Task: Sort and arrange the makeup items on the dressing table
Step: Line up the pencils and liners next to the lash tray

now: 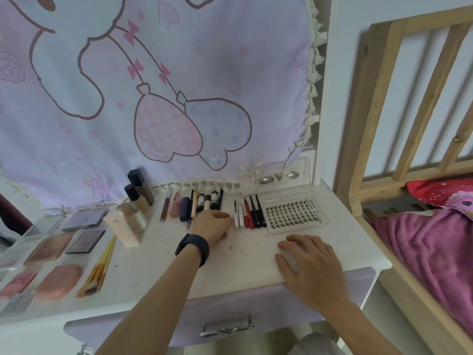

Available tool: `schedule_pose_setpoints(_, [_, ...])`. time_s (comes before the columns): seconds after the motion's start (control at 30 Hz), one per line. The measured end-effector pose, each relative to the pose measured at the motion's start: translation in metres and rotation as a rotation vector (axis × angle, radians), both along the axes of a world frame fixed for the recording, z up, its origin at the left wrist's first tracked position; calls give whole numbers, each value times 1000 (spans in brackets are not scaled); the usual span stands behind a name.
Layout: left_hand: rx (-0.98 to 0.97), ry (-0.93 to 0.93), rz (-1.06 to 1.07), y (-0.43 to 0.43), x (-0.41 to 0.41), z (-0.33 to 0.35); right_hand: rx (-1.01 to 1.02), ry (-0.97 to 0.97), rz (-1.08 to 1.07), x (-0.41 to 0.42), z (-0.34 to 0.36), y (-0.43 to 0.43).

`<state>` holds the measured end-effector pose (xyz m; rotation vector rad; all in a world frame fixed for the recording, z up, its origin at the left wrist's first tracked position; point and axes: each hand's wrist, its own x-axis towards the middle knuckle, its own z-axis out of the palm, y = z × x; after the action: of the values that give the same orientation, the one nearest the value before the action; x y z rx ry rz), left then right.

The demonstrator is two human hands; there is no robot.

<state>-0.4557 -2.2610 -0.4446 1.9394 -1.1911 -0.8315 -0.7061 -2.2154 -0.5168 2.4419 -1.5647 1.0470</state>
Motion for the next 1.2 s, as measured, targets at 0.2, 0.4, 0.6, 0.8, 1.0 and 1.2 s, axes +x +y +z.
schedule_pose_setpoints(0.2, [-63,-432,59,-6,23,6,-3,-19,-16,1,-2,0])
schedule_pose_setpoints(0.4, [-4,-779,-24,-19,15,10,-2,-30,-21,1,-4,-1])
schedule_pose_setpoints(0.6, [59,-852,-26,-25,6,8,25,-23,-14,1,-1,-1])
schedule_pose_setpoints(0.8, [89,-835,24,-15,6,17,38,-9,-19,0,2,1])
schedule_pose_setpoints(1.0, [-12,-605,134,27,22,17,52,25,-37,1,7,3])
schedule_pose_setpoints(1.2, [-254,-65,187,85,28,8,104,53,-65,3,13,4])
